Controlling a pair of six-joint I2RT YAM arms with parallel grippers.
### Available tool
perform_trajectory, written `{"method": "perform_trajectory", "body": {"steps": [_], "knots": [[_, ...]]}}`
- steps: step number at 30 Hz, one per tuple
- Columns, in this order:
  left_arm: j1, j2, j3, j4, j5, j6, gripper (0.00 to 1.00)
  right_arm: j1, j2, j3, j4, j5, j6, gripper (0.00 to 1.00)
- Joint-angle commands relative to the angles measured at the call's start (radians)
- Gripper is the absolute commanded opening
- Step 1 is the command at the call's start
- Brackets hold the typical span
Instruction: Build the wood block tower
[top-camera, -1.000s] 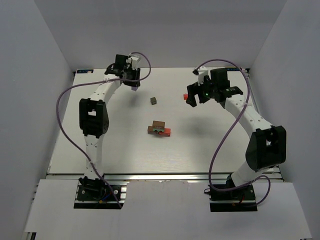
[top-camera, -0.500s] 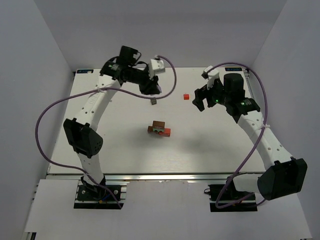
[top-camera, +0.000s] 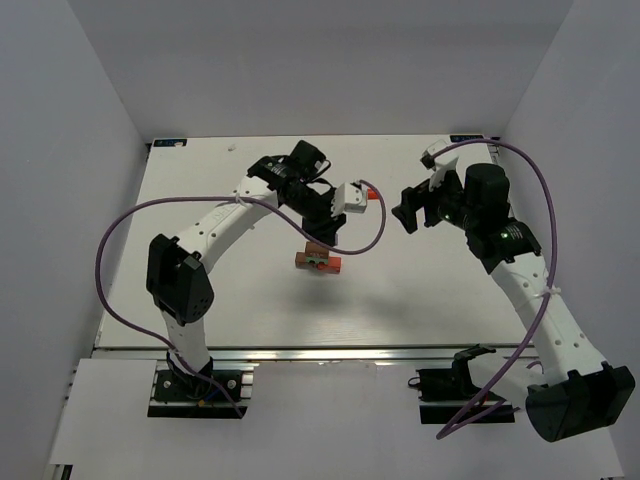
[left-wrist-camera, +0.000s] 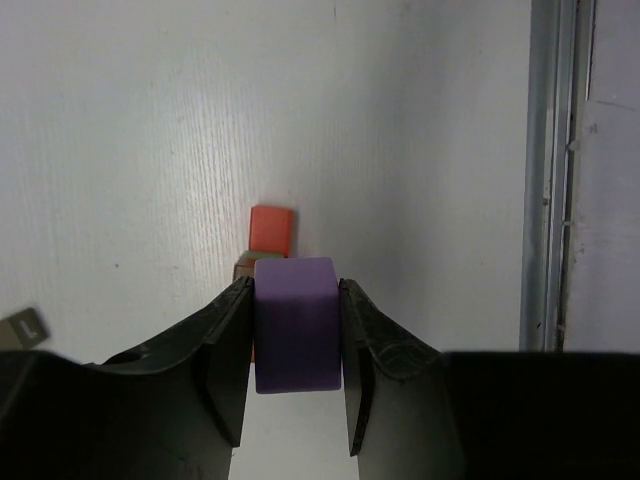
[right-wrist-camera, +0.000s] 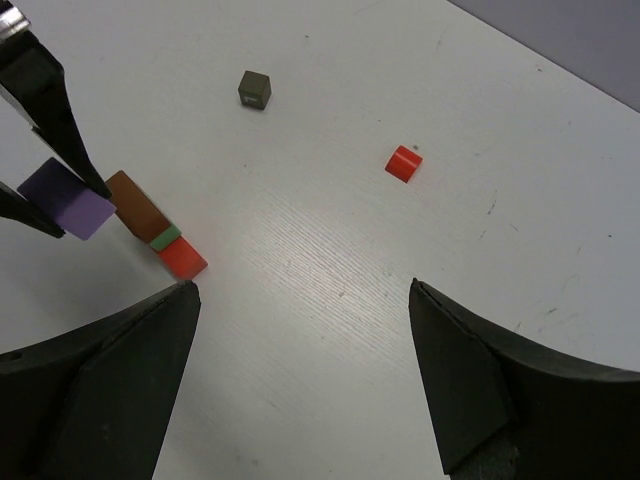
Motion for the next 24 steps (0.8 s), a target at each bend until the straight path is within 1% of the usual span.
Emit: {"method": "perform_trajectory", "body": {"steps": [1, 5, 15, 19, 24], "knots": [[0.001, -0.089, -0.082, 0.060, -0.039, 0.010, 0.00, -0.007, -0.031, -0.016, 0.034, 0.022, 0.034, 0.89], [-0.002, -0.103, -0.122, 0.097, -0.068, 0.009, 0.00, -0.007, -0.045, -0.019, 0.024, 0.068, 0.034, 0.89], [-0.002, -0.063, -0.148, 0.169, -0.110, -0.014, 0.00, -0.006, -0.017, -0.013, 0.026, 0.085, 0.015, 0.89], [-0.002, -0.048, -0.144, 0.149, -0.099, 0.013, 0.00, -0.007, -0.011, -0.019, 0.029, 0.081, 0.014, 0.89], [-0.002, -0.068, -0.154, 0.118, -0.081, 0.058, 0.00, -0.006, -0.006, -0.027, 0.044, 0.093, 0.008, 0.89]]}}
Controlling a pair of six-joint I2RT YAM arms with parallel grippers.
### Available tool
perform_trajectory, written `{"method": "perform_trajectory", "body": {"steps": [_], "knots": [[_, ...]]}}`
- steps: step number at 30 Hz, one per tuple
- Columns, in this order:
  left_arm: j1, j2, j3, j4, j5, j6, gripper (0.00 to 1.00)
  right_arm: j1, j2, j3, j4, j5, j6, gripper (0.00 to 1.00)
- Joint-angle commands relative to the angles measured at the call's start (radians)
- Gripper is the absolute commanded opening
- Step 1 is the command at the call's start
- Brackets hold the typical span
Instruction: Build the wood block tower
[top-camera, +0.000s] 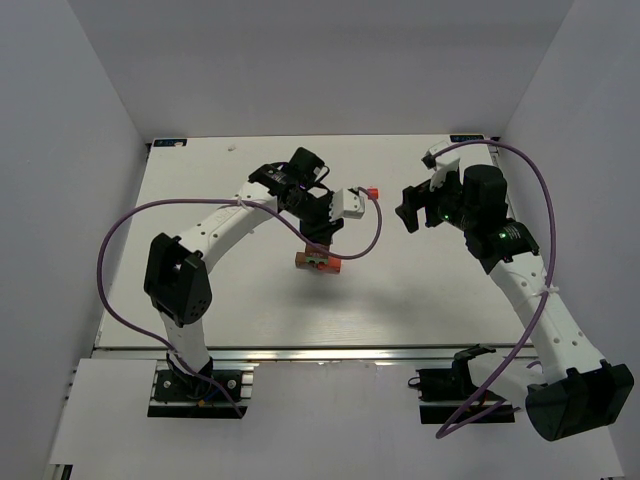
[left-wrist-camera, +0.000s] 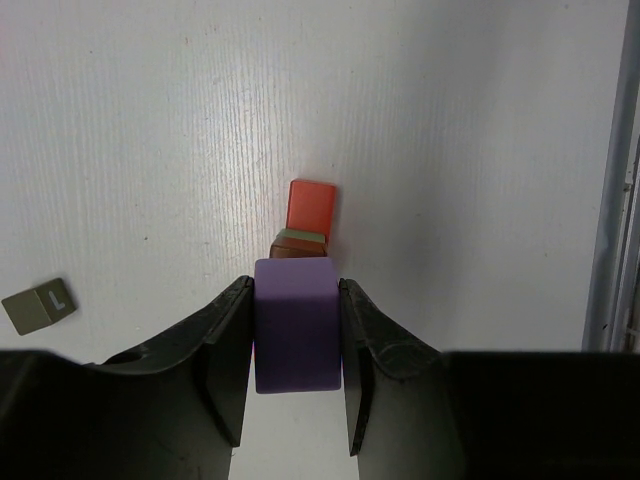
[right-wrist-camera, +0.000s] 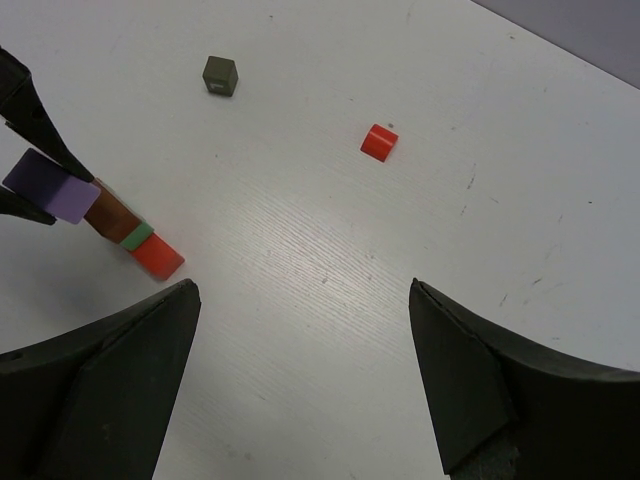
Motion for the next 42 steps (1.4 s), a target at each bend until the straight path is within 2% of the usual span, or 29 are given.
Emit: {"method": "perform_trajectory", "body": {"steps": [1, 7, 23, 42], "knots": [[-0.003, -0.056, -0.017, -0.020, 0.032, 0.075, 0.00, -0.007, 0.009, -0.004, 0.044, 0.011, -0.012, 0.89], [-0.003, -0.089, -0.066, -0.046, 0.062, 0.161, 0.00, -0.006, 0.015, 0.007, 0.028, 0.022, -0.007, 0.89], [-0.003, -0.088, -0.116, 0.056, 0.026, 0.161, 0.00, -0.006, 0.035, 0.053, -0.016, 0.054, -0.010, 0.89], [0.017, -0.082, -0.141, 0.098, 0.030, 0.174, 0.00, -0.006, 0.055, 0.059, -0.019, 0.072, -0.012, 0.89]]}}
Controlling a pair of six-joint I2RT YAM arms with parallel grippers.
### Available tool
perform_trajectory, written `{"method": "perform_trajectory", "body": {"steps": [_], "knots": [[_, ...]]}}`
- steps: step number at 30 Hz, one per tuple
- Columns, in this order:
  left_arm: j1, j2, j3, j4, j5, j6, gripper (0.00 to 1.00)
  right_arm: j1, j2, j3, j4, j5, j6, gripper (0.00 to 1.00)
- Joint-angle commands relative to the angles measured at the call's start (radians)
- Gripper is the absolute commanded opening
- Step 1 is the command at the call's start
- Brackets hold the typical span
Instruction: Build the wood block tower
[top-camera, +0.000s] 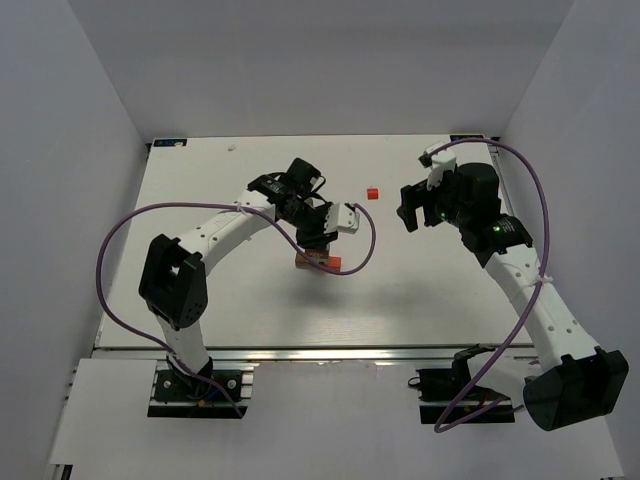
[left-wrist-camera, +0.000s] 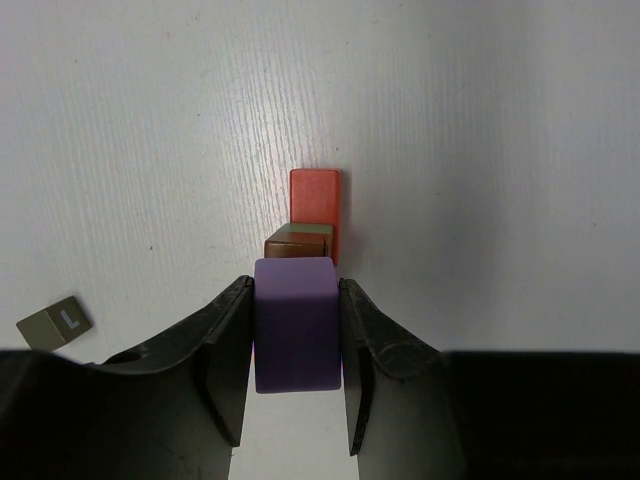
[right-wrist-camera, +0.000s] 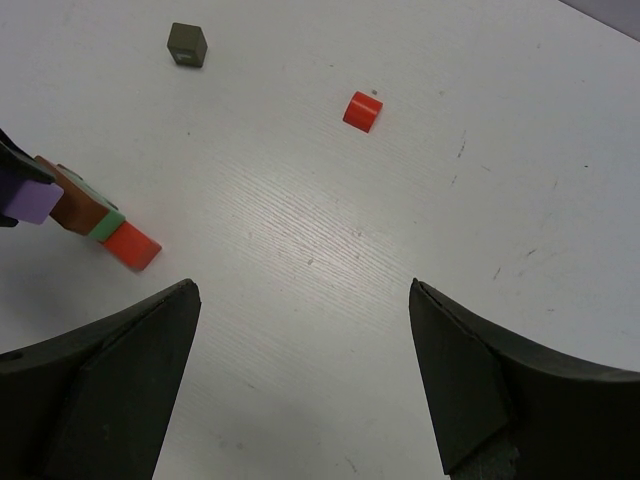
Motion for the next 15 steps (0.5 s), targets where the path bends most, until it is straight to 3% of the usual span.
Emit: {"method": "perform_trajectory", "body": {"steps": [1, 15], "knots": [[0.008, -0.049, -0.010, 0.021, 0.026, 0.022, 0.00, -0.004, 0.003, 0.049, 0.004, 0.013, -0.012, 0.89], [0.011, -0.044, -0.034, 0.049, 0.015, 0.020, 0.00, -0.004, 0.015, 0.060, -0.007, 0.030, -0.018, 0.89]]}}
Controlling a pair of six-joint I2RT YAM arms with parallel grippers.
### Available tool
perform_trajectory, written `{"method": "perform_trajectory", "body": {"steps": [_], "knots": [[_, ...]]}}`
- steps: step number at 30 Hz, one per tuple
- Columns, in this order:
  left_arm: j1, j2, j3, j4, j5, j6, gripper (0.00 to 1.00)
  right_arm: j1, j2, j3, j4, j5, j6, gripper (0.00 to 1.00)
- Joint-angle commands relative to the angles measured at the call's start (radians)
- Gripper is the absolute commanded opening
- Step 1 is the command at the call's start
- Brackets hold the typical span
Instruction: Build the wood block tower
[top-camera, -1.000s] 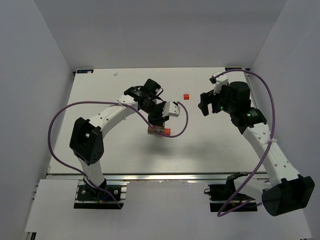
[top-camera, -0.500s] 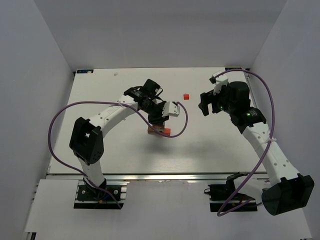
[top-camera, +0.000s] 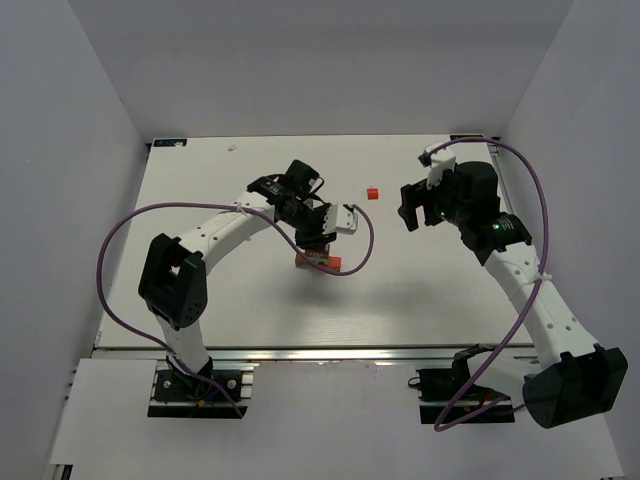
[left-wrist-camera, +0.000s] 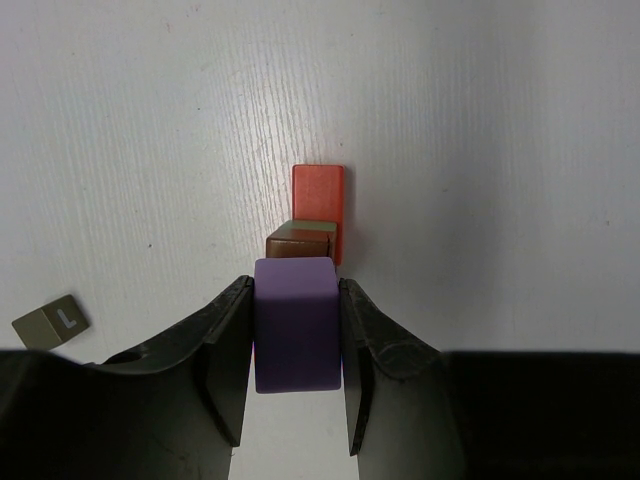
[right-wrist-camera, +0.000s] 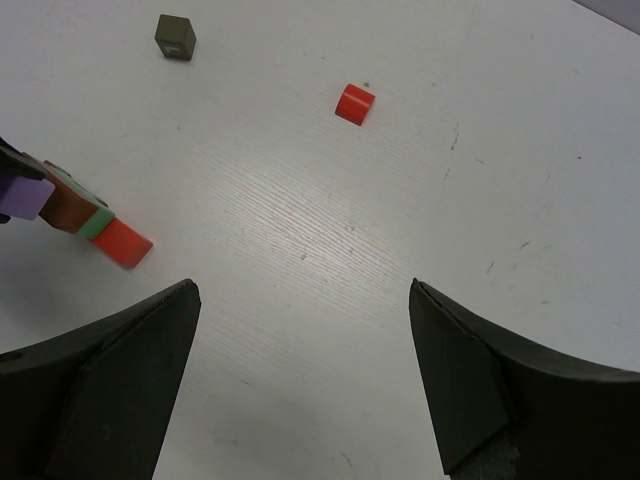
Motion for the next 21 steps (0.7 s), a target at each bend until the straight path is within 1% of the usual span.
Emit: {"method": "perform_trajectory", "body": {"steps": [1, 10, 21], "knots": [[0.006, -0.043, -0.007, 0.022, 0.014, 0.012, 0.00, -0.006, 0.005, 0.051, 0.008, 0.012, -0.013, 0.89], [0.006, -0.047, -0.036, 0.063, -0.007, 0.005, 0.00, -0.004, 0.008, 0.045, 0.011, 0.013, -0.020, 0.89], [0.006, -0.054, -0.042, 0.069, -0.001, 0.005, 0.00, -0.004, 0.028, 0.049, 0.008, 0.009, -0.015, 0.89]]}}
